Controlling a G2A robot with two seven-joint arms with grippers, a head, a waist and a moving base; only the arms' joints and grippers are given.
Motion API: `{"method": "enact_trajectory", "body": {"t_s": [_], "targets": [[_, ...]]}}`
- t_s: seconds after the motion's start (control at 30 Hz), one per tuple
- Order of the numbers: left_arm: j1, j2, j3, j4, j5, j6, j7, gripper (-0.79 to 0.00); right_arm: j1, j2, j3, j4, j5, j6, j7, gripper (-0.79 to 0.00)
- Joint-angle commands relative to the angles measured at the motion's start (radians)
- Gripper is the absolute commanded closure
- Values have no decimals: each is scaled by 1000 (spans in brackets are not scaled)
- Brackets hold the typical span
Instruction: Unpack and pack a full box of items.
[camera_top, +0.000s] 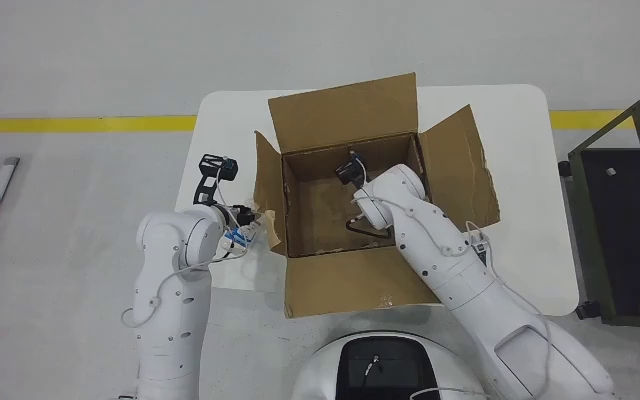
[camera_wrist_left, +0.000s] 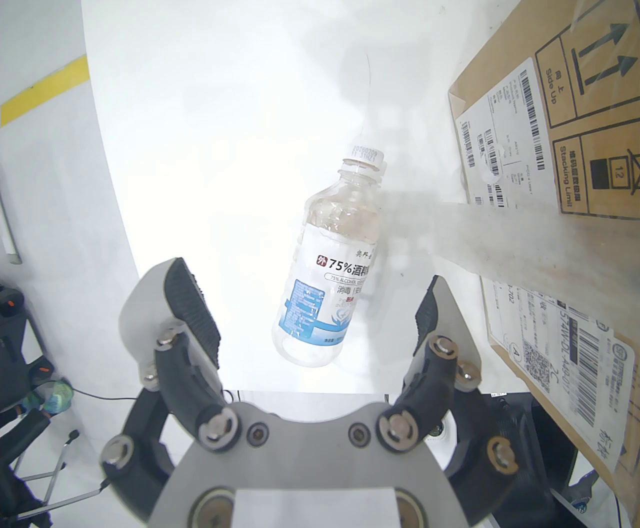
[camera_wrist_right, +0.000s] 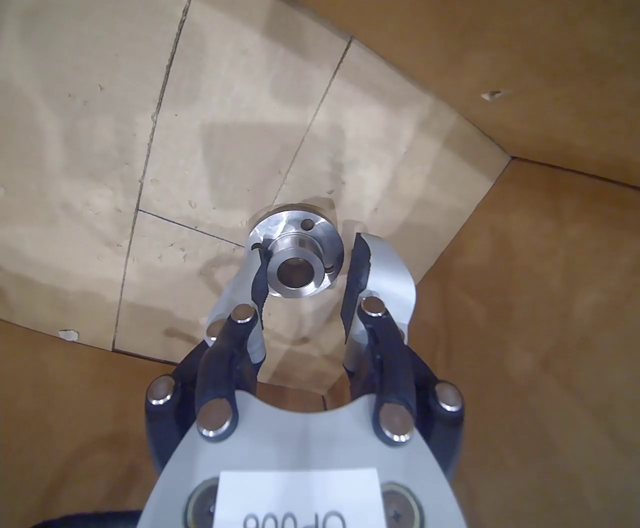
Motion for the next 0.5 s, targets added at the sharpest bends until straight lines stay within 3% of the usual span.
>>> {"method": "enact_trajectory", "body": {"t_s": [0.0, 0.37, 0.47], "targets": [[0, 0, 0, 0, 0, 0, 0, -785, 5, -2, -1, 13, 4, -1, -4, -363], [0, 0, 0, 0, 0, 0, 0, -785, 26, -13, -10, 63, 20, -2, -15, -296], [0, 0, 0, 0, 0, 0, 0, -785, 29, -14, -10, 69, 21, -2, -16, -114]]}}
